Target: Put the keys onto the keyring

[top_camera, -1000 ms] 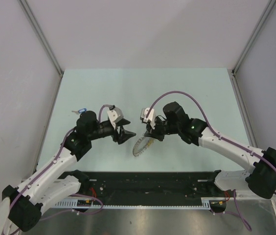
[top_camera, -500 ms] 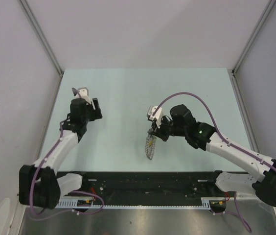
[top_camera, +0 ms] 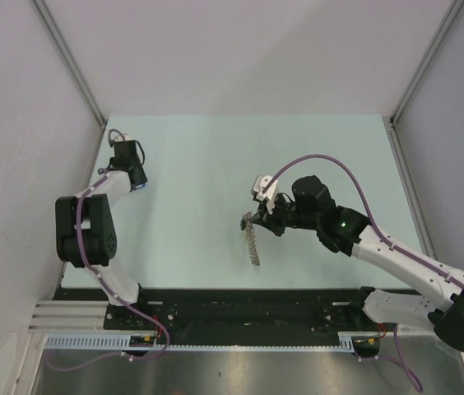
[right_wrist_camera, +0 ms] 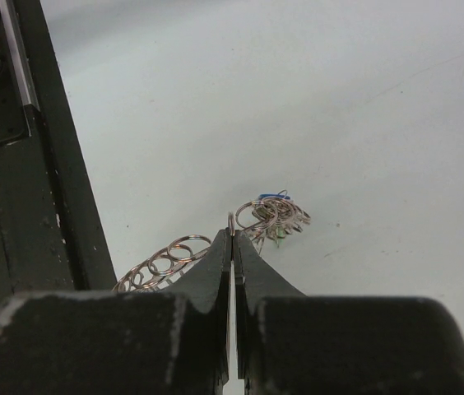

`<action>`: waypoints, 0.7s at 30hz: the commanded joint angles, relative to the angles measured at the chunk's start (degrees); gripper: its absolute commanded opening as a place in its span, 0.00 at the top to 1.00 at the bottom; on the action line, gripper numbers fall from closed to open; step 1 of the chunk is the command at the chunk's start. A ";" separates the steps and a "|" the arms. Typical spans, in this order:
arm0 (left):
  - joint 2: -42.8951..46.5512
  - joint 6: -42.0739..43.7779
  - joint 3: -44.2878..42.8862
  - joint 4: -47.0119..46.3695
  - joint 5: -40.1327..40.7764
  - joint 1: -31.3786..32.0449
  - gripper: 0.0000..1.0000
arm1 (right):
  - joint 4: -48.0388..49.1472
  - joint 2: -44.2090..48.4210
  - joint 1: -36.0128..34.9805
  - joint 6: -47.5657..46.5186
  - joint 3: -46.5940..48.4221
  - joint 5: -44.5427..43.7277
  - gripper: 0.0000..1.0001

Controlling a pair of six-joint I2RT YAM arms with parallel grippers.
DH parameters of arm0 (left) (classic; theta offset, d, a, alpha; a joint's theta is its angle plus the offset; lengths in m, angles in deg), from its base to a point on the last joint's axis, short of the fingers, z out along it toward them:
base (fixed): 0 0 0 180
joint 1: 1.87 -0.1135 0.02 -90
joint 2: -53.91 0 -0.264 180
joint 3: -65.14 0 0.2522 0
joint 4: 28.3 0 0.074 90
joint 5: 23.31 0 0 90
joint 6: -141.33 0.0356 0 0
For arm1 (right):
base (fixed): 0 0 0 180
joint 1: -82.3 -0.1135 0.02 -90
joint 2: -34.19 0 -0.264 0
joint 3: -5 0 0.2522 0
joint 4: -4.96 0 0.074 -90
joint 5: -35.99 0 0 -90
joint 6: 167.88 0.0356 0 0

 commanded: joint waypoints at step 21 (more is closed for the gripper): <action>-15.45 1.44 -13.08 8.01 5.07 -0.36 0.71 | 3.80 0.45 1.01 0.77 -0.45 1.76 1.00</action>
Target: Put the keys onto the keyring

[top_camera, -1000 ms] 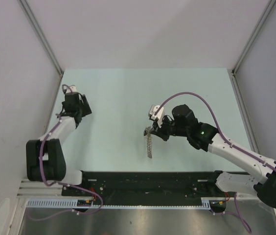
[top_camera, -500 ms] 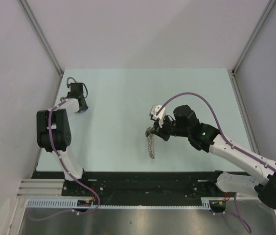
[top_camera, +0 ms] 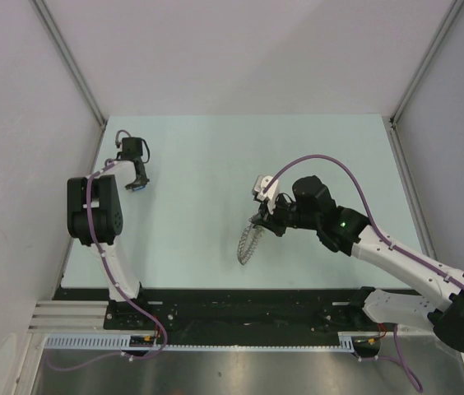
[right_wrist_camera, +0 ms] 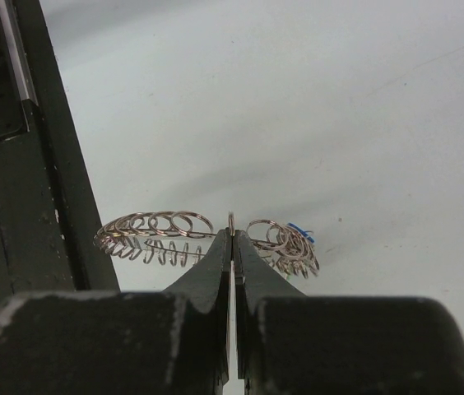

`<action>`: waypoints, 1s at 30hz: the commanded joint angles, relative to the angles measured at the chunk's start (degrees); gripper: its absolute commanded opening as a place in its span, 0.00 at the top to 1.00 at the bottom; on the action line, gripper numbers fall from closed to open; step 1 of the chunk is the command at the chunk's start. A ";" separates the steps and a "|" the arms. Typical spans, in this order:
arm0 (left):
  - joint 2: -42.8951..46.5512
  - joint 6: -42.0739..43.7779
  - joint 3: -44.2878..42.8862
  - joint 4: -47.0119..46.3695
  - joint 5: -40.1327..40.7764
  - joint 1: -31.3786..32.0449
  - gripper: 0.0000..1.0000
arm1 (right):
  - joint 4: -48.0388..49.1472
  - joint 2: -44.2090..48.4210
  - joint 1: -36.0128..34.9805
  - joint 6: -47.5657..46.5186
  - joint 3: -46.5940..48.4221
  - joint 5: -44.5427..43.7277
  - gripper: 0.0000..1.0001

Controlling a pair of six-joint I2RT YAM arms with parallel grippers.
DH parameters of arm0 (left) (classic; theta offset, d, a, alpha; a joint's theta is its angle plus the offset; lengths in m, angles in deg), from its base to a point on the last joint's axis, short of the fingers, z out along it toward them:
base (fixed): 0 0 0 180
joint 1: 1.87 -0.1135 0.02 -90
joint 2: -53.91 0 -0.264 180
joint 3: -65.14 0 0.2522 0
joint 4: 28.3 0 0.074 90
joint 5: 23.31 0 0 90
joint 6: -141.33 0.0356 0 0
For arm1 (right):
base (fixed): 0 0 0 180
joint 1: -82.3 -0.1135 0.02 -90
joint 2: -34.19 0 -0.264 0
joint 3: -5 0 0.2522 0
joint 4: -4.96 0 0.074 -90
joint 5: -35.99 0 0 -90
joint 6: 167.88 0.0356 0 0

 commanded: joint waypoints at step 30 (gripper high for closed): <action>19.07 1.39 5.78 6.19 -15.74 16.14 1.00 | 3.17 8.37 -1.07 1.18 0.46 -5.79 1.00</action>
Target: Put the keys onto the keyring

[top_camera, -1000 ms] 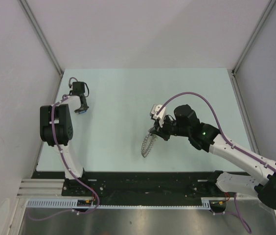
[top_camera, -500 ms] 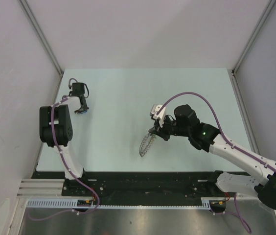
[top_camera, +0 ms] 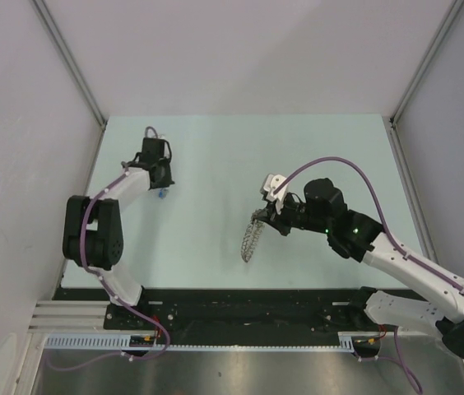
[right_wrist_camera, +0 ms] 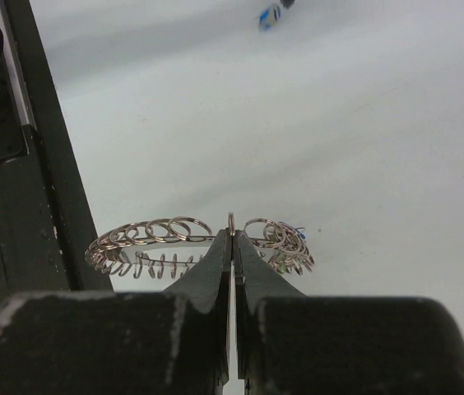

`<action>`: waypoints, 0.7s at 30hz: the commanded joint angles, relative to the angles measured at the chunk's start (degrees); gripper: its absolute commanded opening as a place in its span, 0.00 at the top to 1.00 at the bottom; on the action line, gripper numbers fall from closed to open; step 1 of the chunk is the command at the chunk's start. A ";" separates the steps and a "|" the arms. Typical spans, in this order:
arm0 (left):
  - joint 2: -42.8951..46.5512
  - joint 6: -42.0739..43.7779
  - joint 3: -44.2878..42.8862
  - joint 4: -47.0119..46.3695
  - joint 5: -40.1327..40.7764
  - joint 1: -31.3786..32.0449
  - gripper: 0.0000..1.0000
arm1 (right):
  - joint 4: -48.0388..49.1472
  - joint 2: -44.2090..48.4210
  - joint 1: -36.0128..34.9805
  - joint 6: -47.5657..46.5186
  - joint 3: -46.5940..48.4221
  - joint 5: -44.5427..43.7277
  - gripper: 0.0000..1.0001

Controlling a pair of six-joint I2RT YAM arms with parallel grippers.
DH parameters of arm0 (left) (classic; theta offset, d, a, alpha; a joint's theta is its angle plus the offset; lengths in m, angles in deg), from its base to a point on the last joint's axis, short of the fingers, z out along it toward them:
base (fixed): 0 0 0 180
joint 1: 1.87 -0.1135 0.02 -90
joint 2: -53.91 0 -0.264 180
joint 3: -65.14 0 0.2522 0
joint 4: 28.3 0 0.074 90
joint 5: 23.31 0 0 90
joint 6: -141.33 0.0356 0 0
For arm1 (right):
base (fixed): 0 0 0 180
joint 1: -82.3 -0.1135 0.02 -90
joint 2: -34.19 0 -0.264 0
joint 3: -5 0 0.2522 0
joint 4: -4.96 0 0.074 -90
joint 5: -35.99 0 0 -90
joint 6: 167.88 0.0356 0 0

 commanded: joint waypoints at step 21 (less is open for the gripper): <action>8.54 15.19 -2.20 25.05 -14.15 25.96 1.00 | -1.93 11.94 -0.44 -0.05 0.44 -13.34 1.00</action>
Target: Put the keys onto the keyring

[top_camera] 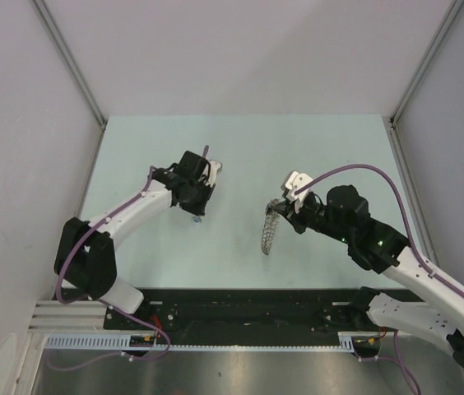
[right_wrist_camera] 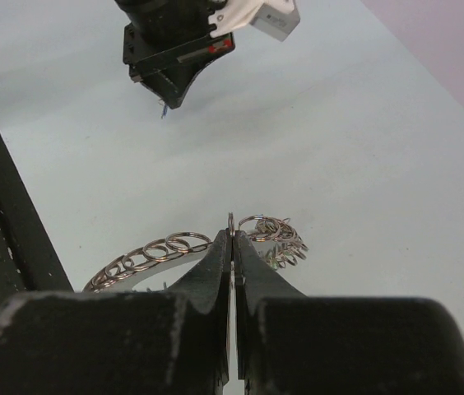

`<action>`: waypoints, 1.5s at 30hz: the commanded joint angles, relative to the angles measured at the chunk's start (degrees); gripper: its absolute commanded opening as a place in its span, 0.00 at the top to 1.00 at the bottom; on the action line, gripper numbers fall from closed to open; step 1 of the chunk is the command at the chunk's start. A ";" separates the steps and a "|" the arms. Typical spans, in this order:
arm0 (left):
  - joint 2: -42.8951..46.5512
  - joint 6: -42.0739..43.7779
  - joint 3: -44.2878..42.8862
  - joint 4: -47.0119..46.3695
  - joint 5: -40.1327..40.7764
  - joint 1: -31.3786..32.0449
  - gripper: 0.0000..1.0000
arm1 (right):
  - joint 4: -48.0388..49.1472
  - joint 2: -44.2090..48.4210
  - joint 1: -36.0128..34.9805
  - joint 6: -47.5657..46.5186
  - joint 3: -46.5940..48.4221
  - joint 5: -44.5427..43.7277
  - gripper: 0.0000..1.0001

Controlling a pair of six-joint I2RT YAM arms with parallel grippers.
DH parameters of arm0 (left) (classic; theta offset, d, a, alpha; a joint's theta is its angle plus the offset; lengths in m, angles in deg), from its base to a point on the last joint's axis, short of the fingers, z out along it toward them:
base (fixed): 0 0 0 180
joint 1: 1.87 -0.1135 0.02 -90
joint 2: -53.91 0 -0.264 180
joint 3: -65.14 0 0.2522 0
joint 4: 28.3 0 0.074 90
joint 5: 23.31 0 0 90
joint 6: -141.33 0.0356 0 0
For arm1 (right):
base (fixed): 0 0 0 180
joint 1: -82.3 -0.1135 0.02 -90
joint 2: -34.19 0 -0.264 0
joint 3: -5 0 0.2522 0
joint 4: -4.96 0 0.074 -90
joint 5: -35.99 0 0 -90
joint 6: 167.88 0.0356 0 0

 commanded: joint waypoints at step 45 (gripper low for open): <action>13.43 11.19 -1.82 -27.08 -9.85 9.64 0.44 | -3.36 3.45 -0.59 -2.83 0.55 4.68 1.00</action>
